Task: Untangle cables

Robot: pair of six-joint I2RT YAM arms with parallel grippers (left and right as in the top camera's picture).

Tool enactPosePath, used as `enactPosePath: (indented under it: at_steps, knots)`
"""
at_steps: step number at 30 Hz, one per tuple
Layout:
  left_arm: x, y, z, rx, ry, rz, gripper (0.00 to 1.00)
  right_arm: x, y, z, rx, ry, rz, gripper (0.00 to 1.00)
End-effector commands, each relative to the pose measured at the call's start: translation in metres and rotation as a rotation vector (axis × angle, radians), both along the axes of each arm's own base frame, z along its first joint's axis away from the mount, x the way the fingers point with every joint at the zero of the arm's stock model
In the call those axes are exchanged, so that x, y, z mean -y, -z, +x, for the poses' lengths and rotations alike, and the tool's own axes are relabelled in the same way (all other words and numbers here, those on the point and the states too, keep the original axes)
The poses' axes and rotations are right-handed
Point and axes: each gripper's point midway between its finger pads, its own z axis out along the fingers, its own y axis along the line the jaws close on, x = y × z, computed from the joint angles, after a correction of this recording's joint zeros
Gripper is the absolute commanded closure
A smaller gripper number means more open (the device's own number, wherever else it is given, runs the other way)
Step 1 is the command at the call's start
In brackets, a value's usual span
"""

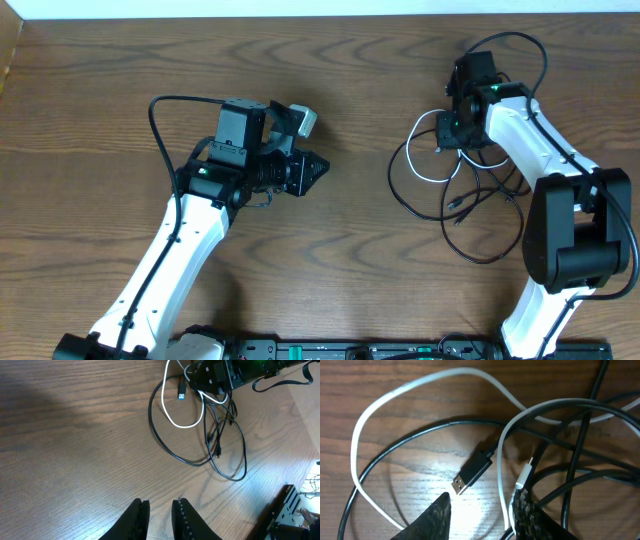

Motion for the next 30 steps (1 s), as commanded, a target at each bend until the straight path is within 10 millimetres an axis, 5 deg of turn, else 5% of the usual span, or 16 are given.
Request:
enactPosePath:
  at_steps: [1, 9, 17, 30]
  knots:
    - [0.000, -0.011, 0.001, 0.042, 0.009, 0.001, 0.79, 0.008, 0.012, 0.002, -0.019, 0.009, -0.015, 0.63]
    - [0.000, -0.011, 0.002, 0.045, 0.011, 0.002, 0.79, 0.004, 0.025, 0.001, -0.046, 0.003, 0.003, 0.65]
    - [0.000, -0.011, 0.001, 0.043, 0.011, 0.002, 0.79, -0.007, 0.024, 0.002, -0.044, -0.019, 0.063, 0.98]
    - [0.000, -0.011, 0.001, 0.040, 0.011, 0.003, 0.79, -0.004, 0.041, -0.017, -0.099, -0.002, 0.058, 0.92]
